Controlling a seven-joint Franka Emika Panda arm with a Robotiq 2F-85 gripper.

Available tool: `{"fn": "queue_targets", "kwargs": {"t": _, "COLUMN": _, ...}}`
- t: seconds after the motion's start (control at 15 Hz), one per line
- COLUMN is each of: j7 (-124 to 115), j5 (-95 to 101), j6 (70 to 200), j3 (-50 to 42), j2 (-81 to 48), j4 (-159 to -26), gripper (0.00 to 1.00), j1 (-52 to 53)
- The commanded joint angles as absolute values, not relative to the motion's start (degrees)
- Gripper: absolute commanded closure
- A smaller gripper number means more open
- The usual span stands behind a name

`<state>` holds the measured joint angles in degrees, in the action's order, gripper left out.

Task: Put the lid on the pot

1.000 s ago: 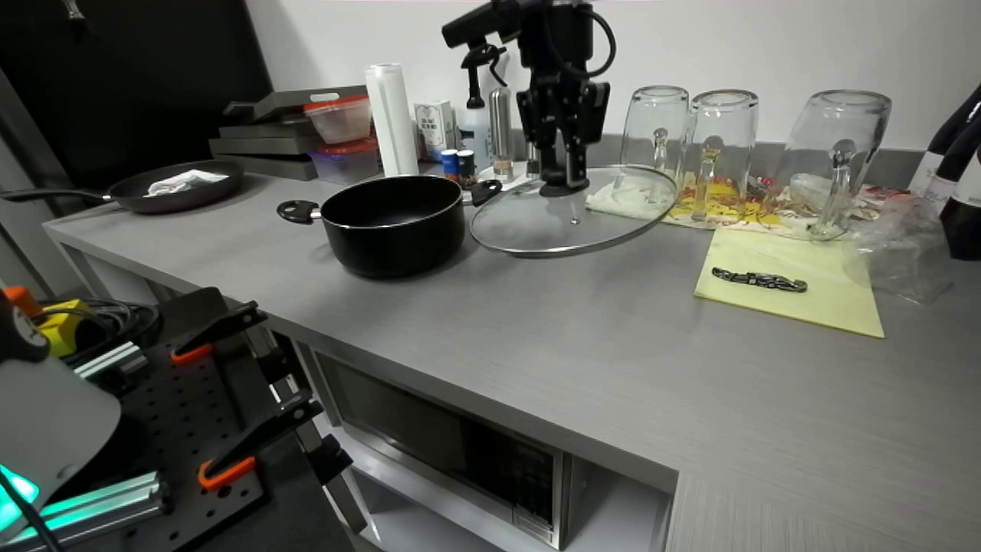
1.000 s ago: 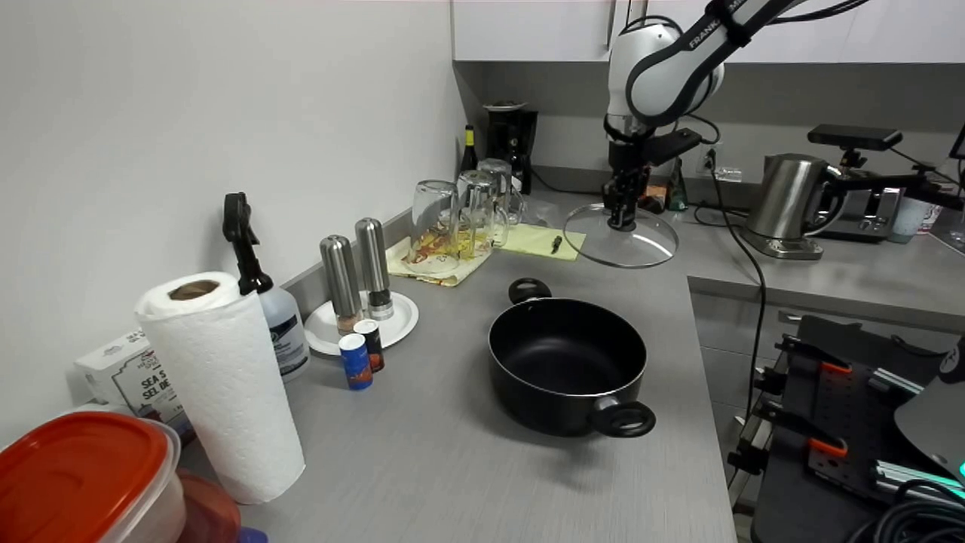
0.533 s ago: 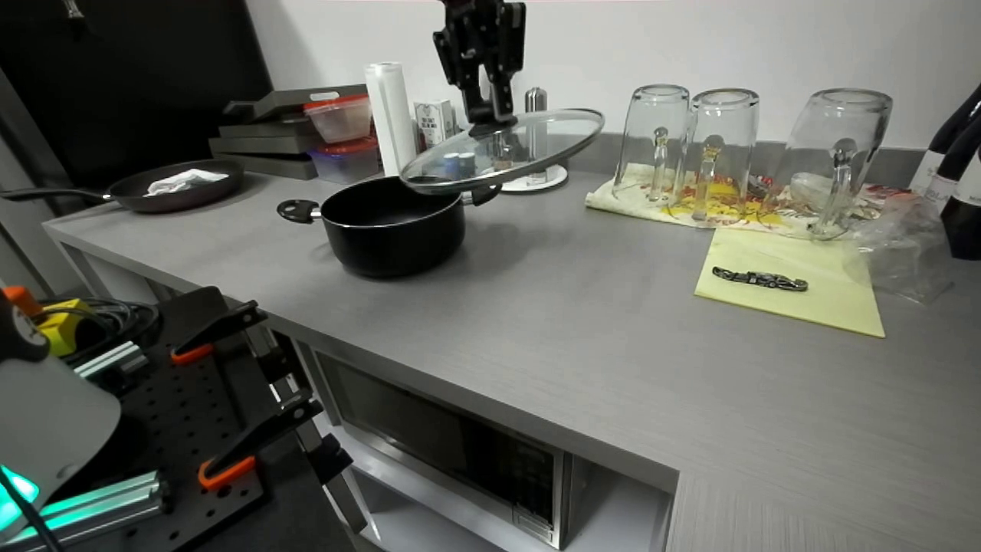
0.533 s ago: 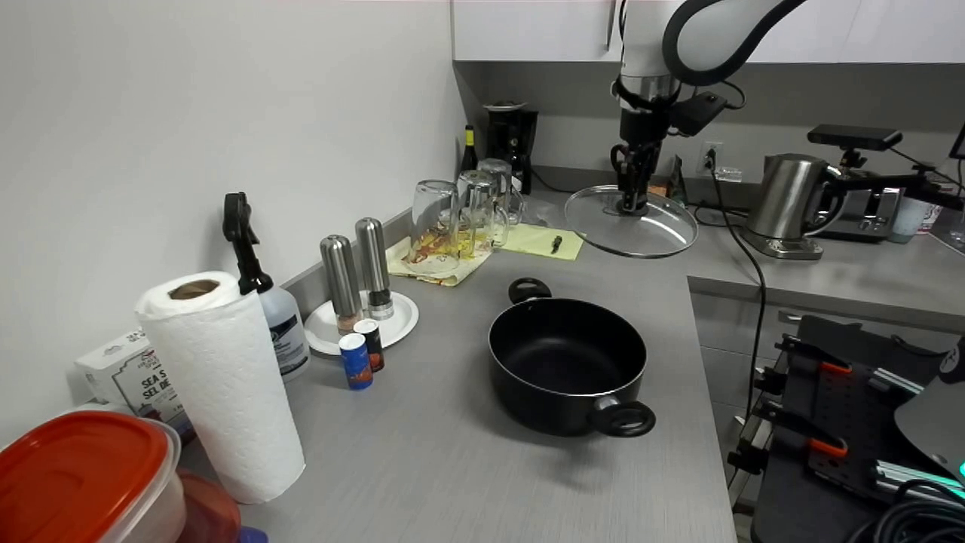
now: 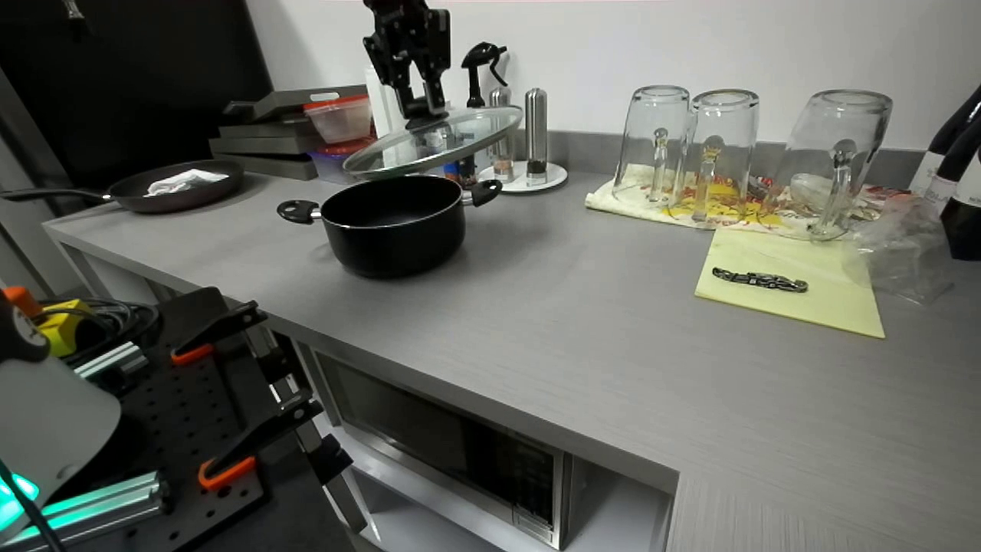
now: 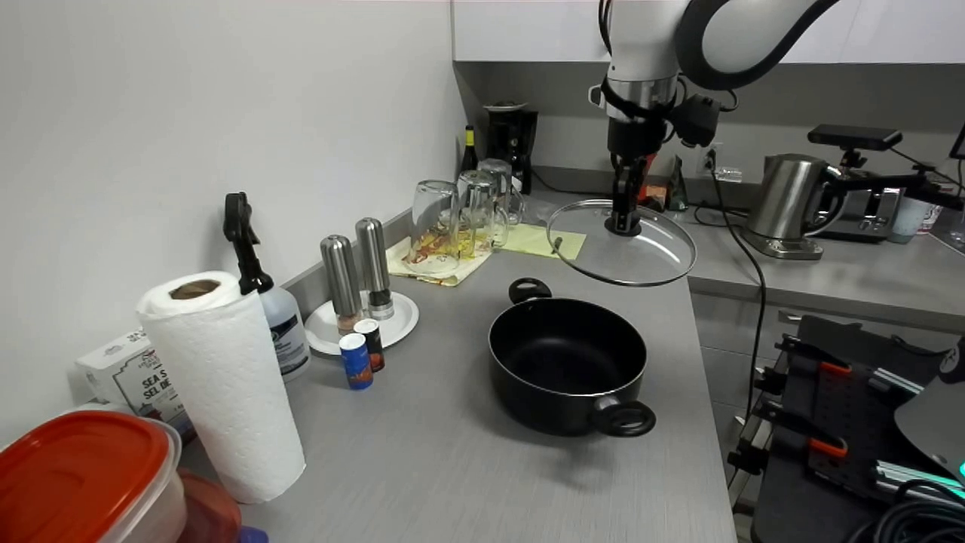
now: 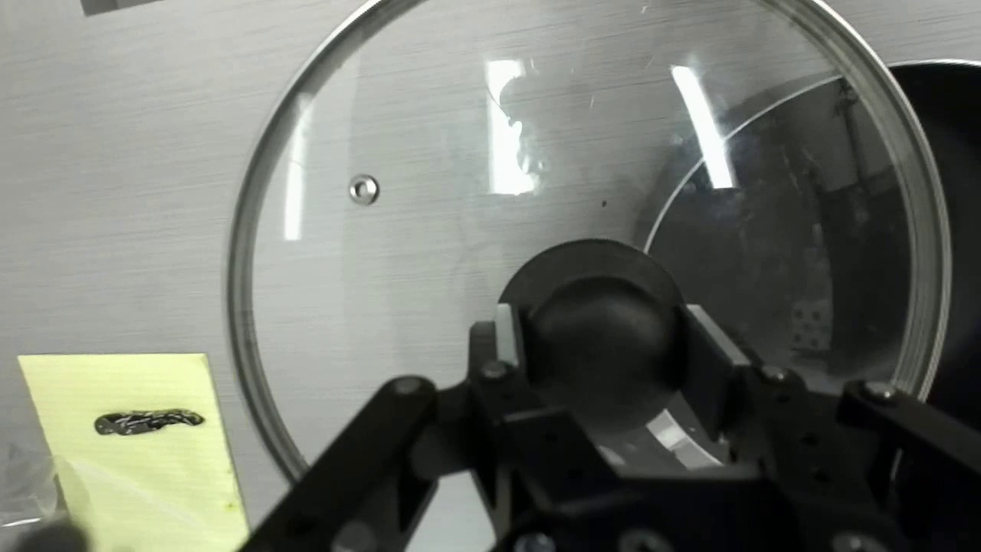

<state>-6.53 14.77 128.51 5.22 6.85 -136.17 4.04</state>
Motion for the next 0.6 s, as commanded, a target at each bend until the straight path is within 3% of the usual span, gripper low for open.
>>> {"fn": "queue_targets", "kwargs": {"t": 0.0, "j7": -6.3, "j5": 15.1, "j6": 127.9, "j3": 7.5, "j2": 6.4, "j4": -136.0, "gripper": 0.74, "j1": 5.9}}
{"fn": "queue_targets", "kwargs": {"t": 0.53, "j7": -5.3, "j5": 14.2, "j6": 129.1, "j3": 10.1, "j2": 0.2, "j4": -133.7, "gripper": 0.74, "j1": 9.0}}
